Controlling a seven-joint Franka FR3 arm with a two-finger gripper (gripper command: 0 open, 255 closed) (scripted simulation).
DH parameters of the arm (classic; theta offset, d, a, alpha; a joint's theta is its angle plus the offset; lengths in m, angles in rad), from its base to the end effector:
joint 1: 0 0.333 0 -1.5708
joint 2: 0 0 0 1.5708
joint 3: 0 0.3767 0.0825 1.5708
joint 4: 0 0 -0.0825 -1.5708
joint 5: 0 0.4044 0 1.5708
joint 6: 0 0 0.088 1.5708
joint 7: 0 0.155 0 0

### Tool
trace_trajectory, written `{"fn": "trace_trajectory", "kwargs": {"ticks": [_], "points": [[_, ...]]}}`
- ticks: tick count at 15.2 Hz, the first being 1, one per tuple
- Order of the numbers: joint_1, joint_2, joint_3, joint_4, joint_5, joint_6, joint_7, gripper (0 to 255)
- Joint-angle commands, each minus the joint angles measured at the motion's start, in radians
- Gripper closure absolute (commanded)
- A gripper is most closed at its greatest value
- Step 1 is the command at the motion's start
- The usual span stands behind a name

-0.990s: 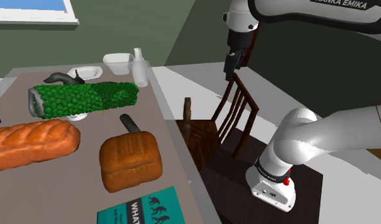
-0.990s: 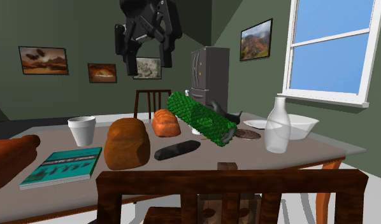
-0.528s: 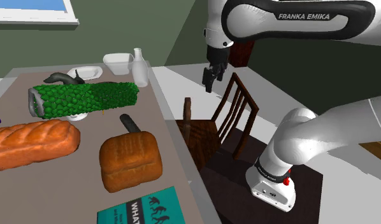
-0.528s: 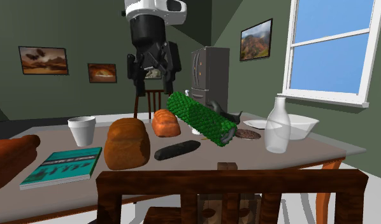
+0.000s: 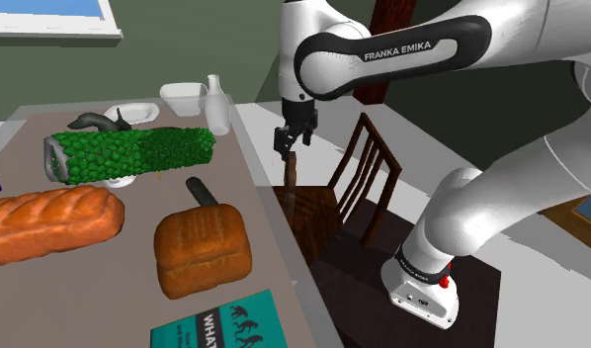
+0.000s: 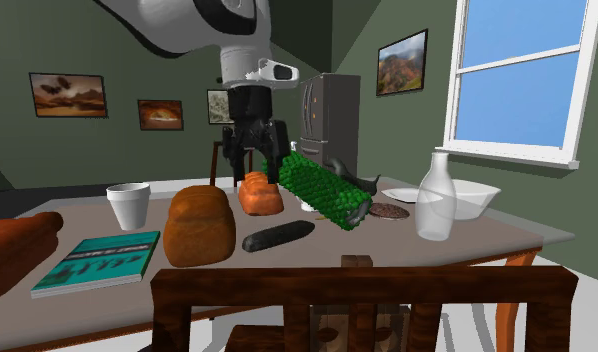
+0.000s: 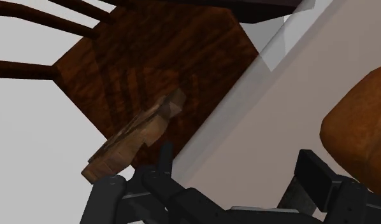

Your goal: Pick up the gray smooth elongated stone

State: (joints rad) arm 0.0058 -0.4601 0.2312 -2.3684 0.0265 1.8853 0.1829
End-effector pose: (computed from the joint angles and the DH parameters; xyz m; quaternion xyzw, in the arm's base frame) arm 0.3885 0.1039 0.4887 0.9991 0.0102 -0.0087 0.0409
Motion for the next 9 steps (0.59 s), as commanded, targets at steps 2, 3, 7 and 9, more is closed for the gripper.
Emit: {"fn": "trace_trajectory", "kwargs": {"ticks": [2,3,7,9], "points": [[0.0,0.102,0.034,0.027,0.006,0.082,0.06,0],[-0.001,0.138,0.044,0.04,0.005,0.106,0.079,0],[-0.003,0.284,0.08,0.103,-0.011,0.196,0.157,0],[-0.002,0.36,0.094,0.143,-0.027,0.234,0.198,0]]}}
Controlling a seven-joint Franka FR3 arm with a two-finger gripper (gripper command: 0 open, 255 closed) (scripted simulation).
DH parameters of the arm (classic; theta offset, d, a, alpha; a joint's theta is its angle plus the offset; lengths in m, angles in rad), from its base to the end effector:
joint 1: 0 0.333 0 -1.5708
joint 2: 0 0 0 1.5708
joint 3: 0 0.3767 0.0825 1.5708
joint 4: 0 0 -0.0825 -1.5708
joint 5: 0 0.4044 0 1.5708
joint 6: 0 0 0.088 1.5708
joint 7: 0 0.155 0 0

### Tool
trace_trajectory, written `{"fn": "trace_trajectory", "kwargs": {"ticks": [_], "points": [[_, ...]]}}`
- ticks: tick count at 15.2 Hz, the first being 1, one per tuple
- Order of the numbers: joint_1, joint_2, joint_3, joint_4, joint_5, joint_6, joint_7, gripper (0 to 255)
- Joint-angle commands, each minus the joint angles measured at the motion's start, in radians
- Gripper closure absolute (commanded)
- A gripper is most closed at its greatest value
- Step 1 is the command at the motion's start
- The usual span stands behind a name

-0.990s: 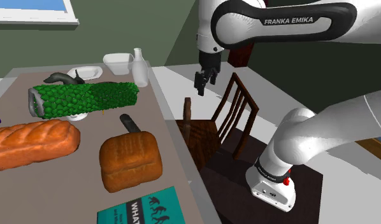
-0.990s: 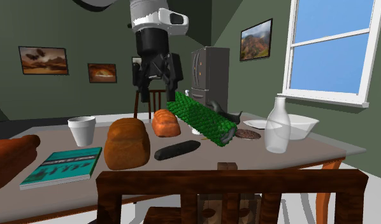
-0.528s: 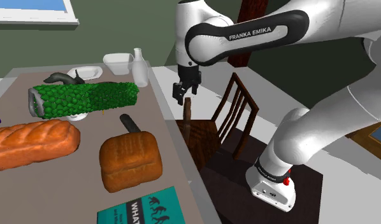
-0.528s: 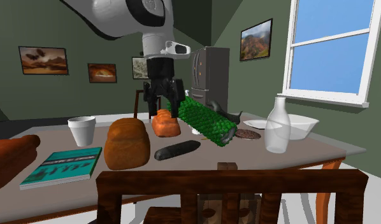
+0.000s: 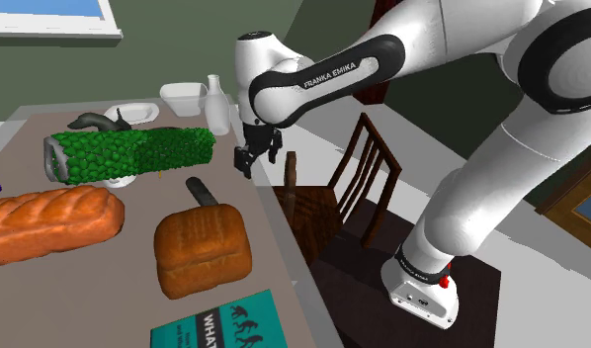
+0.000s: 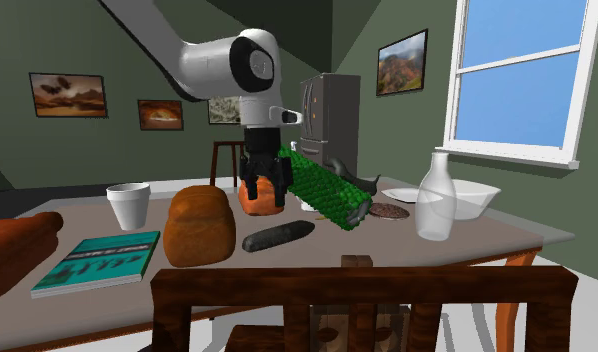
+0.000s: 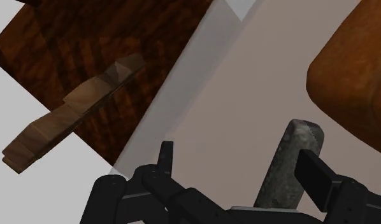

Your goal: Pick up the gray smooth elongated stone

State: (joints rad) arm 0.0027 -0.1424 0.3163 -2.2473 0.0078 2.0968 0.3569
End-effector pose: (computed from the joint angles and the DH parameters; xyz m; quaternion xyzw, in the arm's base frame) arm 0.4792 0.1616 0.4234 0.9995 -0.0226 -0.0009 0.0201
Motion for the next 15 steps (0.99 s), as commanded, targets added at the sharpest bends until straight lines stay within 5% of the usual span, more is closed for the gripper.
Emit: {"fn": "trace_trajectory", "kwargs": {"ticks": [1,15], "points": [[0.002,0.081,0.015,0.044,-0.018,0.04,0.045,0],[0.1,0.624,0.001,0.492,-0.169,0.152,0.287,0]]}}
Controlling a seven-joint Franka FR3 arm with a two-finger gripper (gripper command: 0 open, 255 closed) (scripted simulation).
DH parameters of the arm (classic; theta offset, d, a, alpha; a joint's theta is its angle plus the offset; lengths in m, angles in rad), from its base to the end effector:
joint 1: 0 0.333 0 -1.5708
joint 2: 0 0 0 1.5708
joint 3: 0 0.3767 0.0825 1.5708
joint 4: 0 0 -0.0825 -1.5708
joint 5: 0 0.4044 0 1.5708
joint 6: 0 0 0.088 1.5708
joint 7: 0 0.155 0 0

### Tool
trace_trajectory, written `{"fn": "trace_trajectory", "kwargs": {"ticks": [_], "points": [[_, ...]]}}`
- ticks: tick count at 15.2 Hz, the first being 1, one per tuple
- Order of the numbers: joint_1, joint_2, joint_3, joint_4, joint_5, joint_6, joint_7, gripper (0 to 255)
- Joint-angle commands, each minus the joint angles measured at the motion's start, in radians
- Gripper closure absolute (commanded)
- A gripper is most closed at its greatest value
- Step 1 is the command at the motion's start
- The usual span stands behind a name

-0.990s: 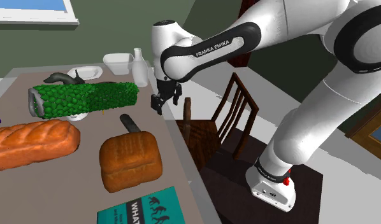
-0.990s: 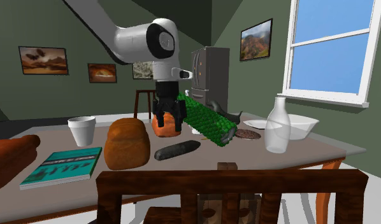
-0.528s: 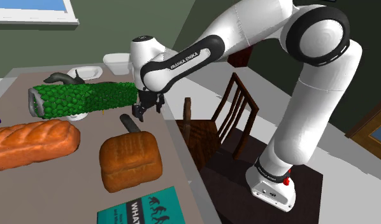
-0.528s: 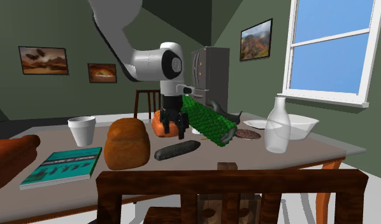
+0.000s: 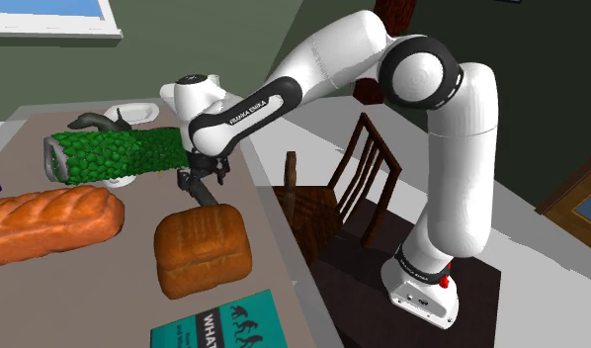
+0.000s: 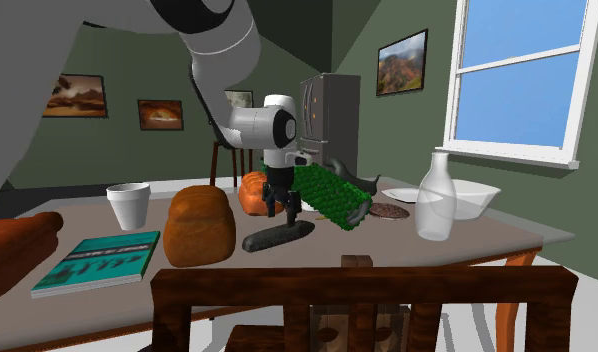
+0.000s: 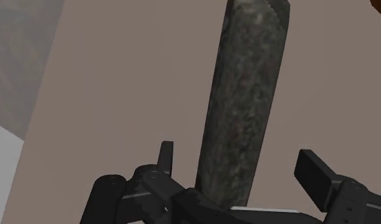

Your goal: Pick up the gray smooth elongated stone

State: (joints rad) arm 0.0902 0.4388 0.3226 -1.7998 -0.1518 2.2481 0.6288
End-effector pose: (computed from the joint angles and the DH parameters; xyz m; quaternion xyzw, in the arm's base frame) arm 0.6460 0.2533 0.3125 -0.9969 0.0767 -0.0119 0.0153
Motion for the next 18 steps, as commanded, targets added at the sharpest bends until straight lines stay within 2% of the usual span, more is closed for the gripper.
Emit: {"fn": "trace_trajectory", "kwargs": {"ticks": [1,9,10,18], "points": [[0.014,0.05,-0.007,0.042,-0.012,0.011,0.017,0],[0.023,0.102,-0.02,0.026,-0.032,0.076,0.028,0],[0.022,0.102,-0.02,0.025,-0.032,0.077,0.027,255],[0.021,0.101,-0.02,0.025,-0.032,0.076,0.026,255]]}}
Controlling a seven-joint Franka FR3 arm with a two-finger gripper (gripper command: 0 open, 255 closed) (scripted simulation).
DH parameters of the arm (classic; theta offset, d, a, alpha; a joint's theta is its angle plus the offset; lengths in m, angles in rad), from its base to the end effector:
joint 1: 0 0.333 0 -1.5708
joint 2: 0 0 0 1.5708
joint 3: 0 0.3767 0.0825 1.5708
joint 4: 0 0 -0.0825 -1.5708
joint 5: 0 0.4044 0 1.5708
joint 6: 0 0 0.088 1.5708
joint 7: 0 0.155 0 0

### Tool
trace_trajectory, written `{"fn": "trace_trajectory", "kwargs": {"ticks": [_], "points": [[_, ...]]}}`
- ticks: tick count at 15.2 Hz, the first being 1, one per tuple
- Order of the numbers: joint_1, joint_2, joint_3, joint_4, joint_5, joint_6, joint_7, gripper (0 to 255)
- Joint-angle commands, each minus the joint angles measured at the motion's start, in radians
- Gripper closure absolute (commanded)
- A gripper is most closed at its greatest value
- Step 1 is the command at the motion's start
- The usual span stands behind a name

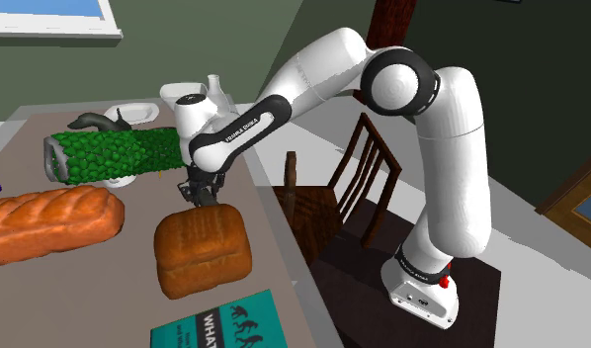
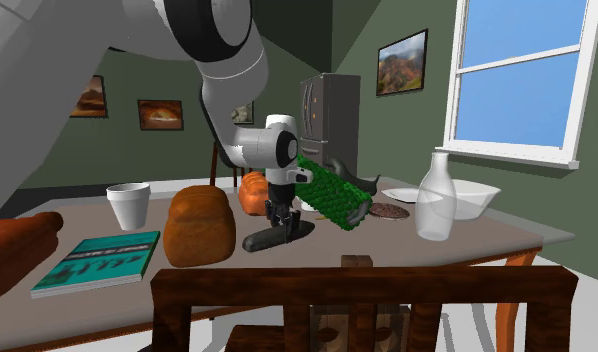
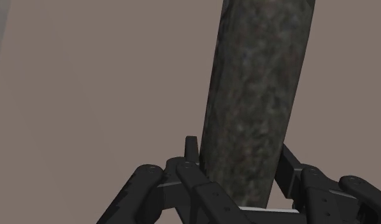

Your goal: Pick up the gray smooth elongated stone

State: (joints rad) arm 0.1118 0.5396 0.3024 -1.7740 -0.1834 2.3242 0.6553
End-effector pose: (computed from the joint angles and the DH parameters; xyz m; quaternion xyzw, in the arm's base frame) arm 0.6604 0.2601 0.2613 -0.9965 0.0806 -0.0131 0.0176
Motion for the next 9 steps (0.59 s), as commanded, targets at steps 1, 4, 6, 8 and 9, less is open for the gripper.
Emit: {"fn": "trace_trajectory", "kwargs": {"ticks": [1,4,6,8,9], "points": [[0.001,0.001,0.0,0.0,-0.001,0.0,0.001,255],[-0.003,-0.023,0.006,0.006,0.009,-0.029,-0.004,255],[-0.006,-0.039,0.01,0.011,0.015,-0.049,-0.007,255],[-0.008,-0.053,0.013,0.017,0.021,-0.07,-0.011,255],[-0.009,-0.061,0.015,0.021,0.023,-0.08,-0.012,255]]}}
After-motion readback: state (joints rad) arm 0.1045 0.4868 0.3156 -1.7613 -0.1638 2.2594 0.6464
